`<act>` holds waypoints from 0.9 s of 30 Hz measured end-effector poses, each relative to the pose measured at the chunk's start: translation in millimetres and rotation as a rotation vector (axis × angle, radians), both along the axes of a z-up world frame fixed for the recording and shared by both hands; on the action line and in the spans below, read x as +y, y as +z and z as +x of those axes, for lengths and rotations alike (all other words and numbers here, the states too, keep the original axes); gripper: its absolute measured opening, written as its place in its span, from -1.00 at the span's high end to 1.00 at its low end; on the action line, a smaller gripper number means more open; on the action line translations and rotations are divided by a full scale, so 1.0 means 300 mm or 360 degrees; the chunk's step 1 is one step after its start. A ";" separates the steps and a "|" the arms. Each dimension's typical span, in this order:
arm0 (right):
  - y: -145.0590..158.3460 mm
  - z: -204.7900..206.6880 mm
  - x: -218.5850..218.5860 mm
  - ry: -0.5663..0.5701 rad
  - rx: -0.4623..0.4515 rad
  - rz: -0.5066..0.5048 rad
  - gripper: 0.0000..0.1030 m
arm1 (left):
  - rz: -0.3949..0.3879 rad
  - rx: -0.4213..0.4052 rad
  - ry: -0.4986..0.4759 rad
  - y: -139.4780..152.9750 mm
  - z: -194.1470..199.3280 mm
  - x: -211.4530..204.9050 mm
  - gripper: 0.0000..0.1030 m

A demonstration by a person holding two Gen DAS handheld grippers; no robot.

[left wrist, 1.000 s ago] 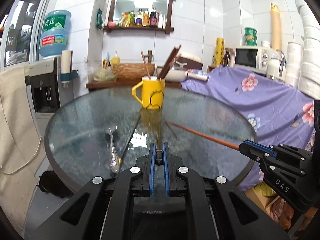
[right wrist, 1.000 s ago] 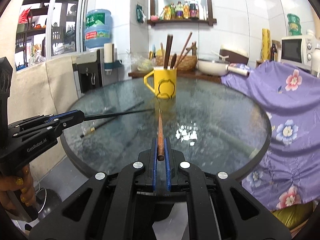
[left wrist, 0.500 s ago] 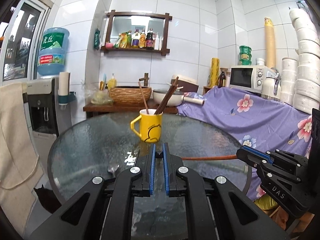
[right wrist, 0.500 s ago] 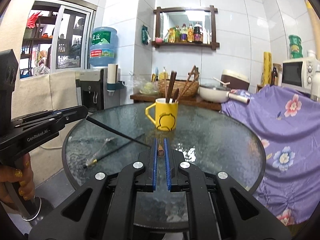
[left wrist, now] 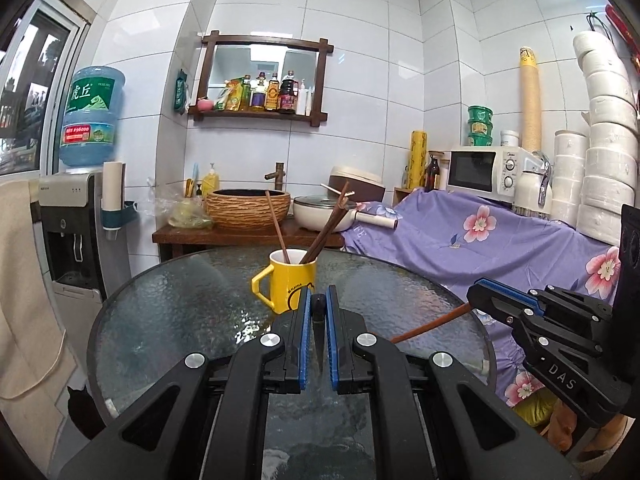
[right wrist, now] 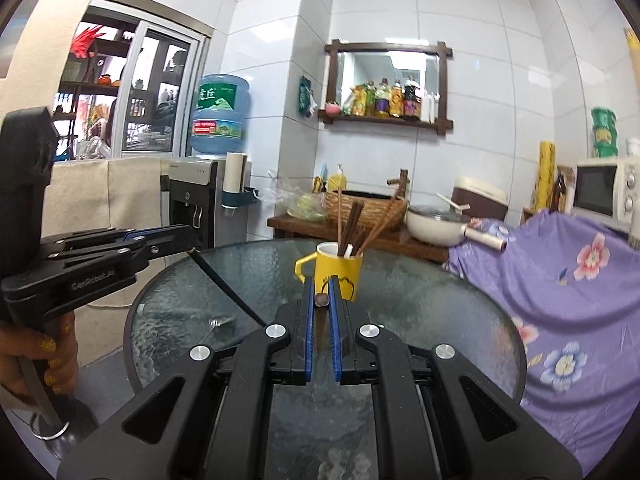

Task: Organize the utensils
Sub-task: 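Lift both held chopsticks and carry them toward the yellow mug, then lower both chopsticks tip-first into the yellow mug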

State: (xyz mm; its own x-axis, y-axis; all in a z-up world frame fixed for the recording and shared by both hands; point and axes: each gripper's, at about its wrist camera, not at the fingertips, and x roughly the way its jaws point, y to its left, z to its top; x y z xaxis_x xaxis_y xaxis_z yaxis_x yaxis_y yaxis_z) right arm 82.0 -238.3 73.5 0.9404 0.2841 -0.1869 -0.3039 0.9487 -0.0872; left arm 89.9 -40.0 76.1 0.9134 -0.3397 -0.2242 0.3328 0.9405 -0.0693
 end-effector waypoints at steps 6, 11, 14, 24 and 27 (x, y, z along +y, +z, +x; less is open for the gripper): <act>0.065 0.077 0.011 0.0044 -0.0006 -0.0020 0.85 | 0.0005 0.0026 -0.0052 0.057 0.082 0.002 0.87; 0.122 0.164 0.009 0.0081 0.0035 0.0002 0.85 | -0.0001 0.0063 -0.0092 0.107 0.156 0.005 0.87; 0.166 0.223 0.003 0.0112 0.0079 0.0025 0.85 | 0.0008 0.0085 -0.0113 0.137 0.200 0.004 0.86; 0.284 0.429 -0.027 0.0204 0.0274 0.0153 0.85 | -0.0014 0.0238 -0.0166 0.196 0.347 0.031 0.86; 0.330 0.491 -0.035 0.0235 0.0326 0.0221 0.85 | -0.0023 0.0276 -0.0175 0.221 0.389 0.046 0.86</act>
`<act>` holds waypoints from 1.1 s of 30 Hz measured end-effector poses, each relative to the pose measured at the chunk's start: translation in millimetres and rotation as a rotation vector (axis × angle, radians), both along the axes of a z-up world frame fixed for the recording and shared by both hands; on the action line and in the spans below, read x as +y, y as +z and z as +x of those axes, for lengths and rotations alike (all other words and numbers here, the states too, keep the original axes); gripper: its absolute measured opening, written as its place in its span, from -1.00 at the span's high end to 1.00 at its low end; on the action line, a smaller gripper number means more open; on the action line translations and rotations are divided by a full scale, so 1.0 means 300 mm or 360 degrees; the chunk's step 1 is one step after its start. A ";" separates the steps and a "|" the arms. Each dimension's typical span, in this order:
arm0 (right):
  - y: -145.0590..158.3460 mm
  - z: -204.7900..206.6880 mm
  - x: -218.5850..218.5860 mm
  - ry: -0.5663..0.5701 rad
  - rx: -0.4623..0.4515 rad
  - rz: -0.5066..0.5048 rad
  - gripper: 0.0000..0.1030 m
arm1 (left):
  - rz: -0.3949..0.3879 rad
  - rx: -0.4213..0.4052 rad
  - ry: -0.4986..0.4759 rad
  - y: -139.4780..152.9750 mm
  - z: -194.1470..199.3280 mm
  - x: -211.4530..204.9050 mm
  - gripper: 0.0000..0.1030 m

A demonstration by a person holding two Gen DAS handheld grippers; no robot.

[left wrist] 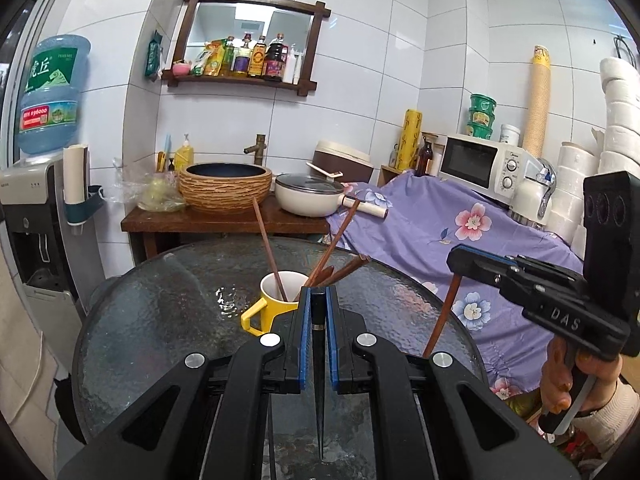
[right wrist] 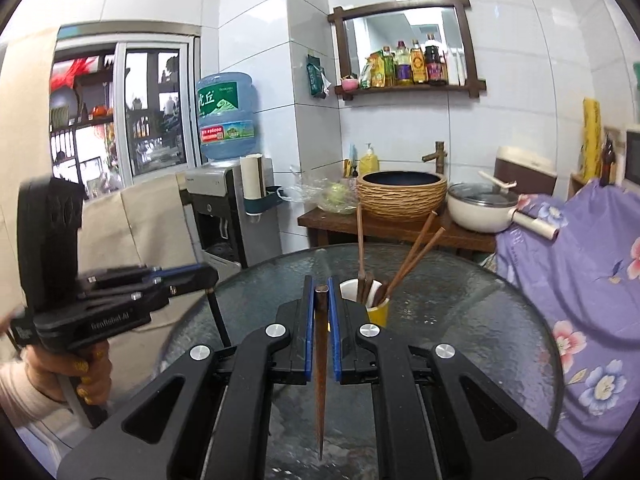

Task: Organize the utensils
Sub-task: 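Lower both chopsticks tip-first into the yellow mug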

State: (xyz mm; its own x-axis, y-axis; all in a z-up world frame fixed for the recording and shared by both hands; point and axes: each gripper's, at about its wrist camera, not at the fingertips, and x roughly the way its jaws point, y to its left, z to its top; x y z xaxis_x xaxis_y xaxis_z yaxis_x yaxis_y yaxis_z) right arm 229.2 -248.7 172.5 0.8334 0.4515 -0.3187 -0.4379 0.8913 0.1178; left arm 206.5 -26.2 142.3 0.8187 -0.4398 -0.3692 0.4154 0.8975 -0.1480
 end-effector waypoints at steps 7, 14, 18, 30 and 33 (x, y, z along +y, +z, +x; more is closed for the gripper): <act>0.123 0.121 0.009 0.0050 0.0070 0.0131 0.85 | -0.0018 0.0043 0.0006 0.071 0.094 0.039 0.86; 0.274 0.233 0.040 -0.0009 0.0036 0.0186 0.85 | -0.0031 0.0008 0.0067 0.192 0.216 0.052 0.86; 0.352 0.293 0.081 -0.0125 -0.0075 0.0083 0.85 | -0.0072 -0.0025 0.0108 0.251 0.278 0.043 0.86; 0.380 0.517 0.123 -0.0350 -0.0136 0.0009 0.85 | -0.0096 -0.0146 0.0286 0.307 0.463 -0.015 0.86; 0.347 0.566 0.126 -0.0381 -0.0122 -0.0017 0.85 | -0.0112 -0.0147 0.0310 0.292 0.508 -0.028 0.86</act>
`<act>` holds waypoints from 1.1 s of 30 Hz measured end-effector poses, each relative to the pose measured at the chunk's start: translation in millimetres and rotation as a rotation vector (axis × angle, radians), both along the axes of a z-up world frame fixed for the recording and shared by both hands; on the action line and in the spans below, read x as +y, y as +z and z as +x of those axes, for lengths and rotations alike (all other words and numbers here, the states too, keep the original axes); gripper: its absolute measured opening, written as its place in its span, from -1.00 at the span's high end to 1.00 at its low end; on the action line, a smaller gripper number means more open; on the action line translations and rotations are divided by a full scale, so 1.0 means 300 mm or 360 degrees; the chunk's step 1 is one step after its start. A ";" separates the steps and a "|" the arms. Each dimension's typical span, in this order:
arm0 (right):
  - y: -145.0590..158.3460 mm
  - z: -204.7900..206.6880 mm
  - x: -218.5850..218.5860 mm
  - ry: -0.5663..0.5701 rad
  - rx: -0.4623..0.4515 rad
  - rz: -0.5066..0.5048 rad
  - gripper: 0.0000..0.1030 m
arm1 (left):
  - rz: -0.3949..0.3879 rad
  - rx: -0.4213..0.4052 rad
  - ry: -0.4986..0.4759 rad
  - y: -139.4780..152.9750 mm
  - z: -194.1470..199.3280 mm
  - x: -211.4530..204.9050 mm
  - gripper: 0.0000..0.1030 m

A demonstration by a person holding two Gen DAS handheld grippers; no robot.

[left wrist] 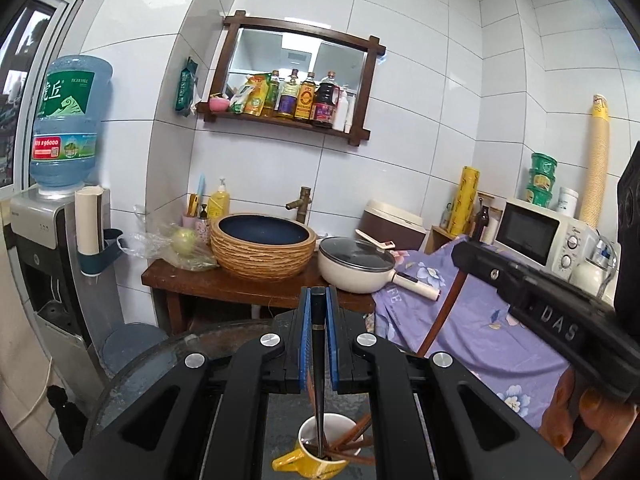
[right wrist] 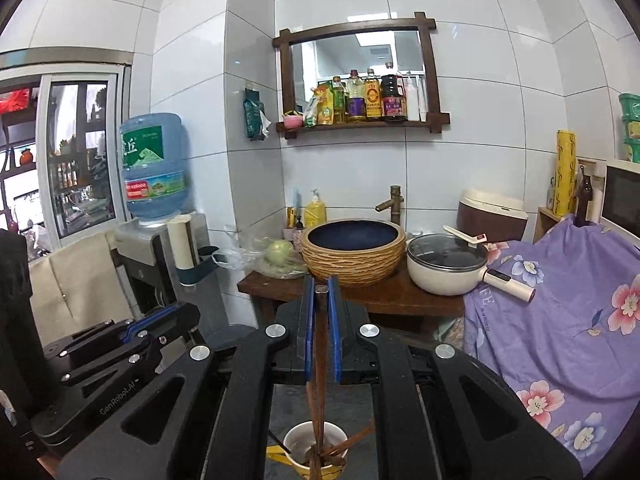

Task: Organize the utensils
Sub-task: 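Lower both chopsticks tip-first into the yellow mug, then open both grippers to release the chopsticks in the mug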

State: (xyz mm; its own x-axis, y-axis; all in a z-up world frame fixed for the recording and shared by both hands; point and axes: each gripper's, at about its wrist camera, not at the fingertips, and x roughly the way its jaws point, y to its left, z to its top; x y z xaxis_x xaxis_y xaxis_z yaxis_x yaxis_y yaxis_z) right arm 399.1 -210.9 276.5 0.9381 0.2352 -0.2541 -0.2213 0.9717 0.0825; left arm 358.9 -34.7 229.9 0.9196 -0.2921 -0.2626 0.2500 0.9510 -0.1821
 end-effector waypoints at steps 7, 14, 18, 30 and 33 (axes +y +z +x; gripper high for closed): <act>-0.114 0.080 0.001 -0.0026 0.0109 -0.0024 0.85 | 0.0004 0.0106 0.0010 -0.102 0.094 -0.025 0.87; -0.191 0.119 -0.011 -0.0008 0.0210 -0.0035 0.85 | 0.0045 0.0200 -0.0009 -0.200 0.126 -0.035 0.87; -0.225 0.125 -0.009 -0.0014 0.0240 -0.0074 0.85 | 0.0056 0.0242 -0.0010 -0.245 0.127 -0.029 0.86; -0.275 0.133 -0.002 -0.0002 0.0329 -0.0128 0.83 | 0.0129 0.0293 -0.0007 -0.312 0.116 -0.030 0.75; -0.264 0.112 -0.009 -0.0013 0.0292 -0.0134 0.28 | 0.0139 0.0269 -0.0005 -0.300 0.103 -0.028 0.35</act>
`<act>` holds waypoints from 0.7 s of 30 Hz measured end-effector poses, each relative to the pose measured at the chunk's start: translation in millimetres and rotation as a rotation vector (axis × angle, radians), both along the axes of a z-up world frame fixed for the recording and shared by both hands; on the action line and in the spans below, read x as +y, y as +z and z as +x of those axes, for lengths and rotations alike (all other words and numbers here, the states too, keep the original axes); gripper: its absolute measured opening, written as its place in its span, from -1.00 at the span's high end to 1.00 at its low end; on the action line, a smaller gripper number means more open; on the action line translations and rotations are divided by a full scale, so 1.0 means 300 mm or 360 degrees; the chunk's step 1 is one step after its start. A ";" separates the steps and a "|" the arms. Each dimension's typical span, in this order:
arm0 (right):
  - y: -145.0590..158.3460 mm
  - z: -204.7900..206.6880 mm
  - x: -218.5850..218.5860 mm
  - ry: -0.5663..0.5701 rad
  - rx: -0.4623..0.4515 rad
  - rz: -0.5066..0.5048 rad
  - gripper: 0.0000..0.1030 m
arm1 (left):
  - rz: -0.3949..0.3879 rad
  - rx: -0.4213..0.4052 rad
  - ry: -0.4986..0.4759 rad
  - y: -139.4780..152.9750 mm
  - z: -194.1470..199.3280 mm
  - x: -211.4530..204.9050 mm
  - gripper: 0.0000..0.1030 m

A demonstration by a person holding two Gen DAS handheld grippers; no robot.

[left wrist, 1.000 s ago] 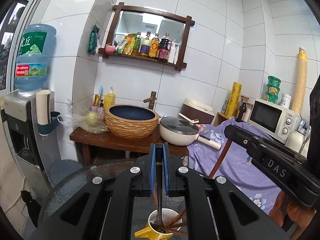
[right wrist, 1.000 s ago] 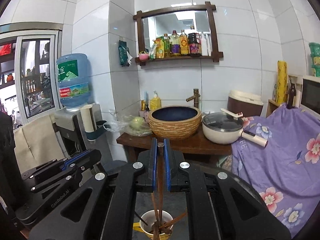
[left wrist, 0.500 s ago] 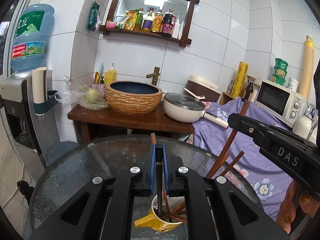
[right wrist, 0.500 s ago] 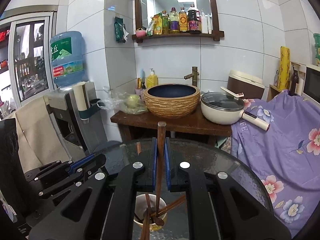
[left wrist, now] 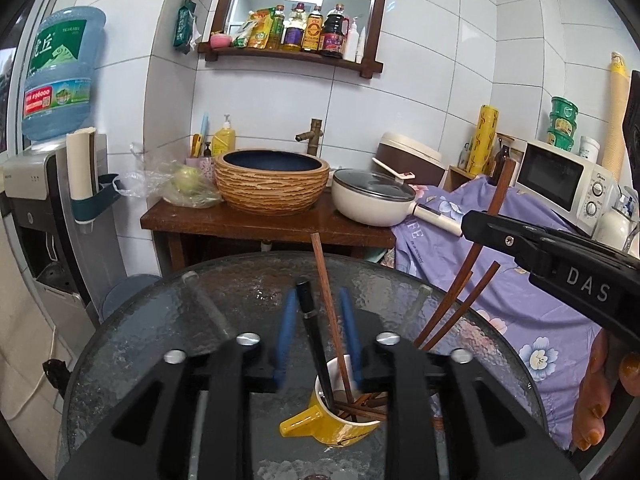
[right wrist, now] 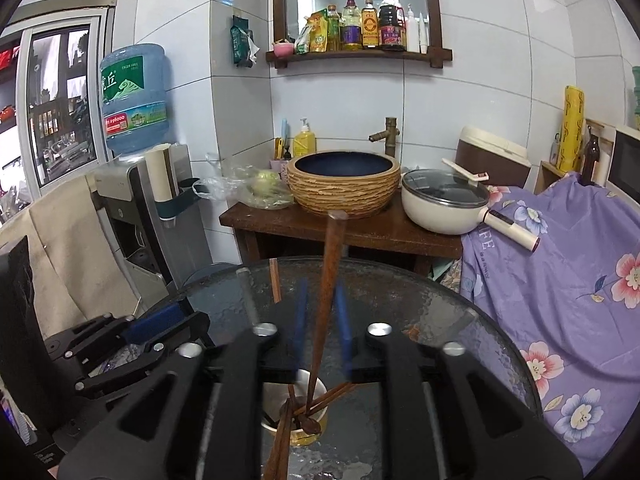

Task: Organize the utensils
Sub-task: 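Open both grippers to release the chopsticks in the mug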

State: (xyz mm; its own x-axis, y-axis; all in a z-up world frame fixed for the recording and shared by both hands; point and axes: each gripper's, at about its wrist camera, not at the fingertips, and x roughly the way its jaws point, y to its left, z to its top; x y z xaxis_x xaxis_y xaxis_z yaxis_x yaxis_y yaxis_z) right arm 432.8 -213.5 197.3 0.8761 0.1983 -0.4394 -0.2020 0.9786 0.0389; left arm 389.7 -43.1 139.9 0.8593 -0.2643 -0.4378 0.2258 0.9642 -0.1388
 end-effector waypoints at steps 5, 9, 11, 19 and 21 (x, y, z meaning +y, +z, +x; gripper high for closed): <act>0.035 -0.057 -0.005 -0.0022 -0.0145 -0.0045 -0.30 | 0.0042 -0.0101 0.0016 0.026 -0.046 0.010 0.07; 0.040 -0.074 -0.010 -0.0018 -0.0165 -0.0064 -0.30 | 0.0015 -0.0099 0.0007 0.027 -0.069 0.018 0.01; 0.042 -0.090 -0.019 -0.0024 -0.0187 -0.0059 -0.30 | 0.0007 -0.0100 0.0001 0.024 -0.080 0.023 0.01; 0.075 -0.208 -0.096 -0.0095 -0.0350 0.0021 -0.34 | -0.0052 -0.0092 -0.0010 0.009 -0.136 0.075 -0.09; 0.083 -0.234 -0.114 -0.0085 -0.0367 0.0042 -0.34 | -0.0050 -0.0090 -0.0017 0.004 -0.156 0.090 -0.10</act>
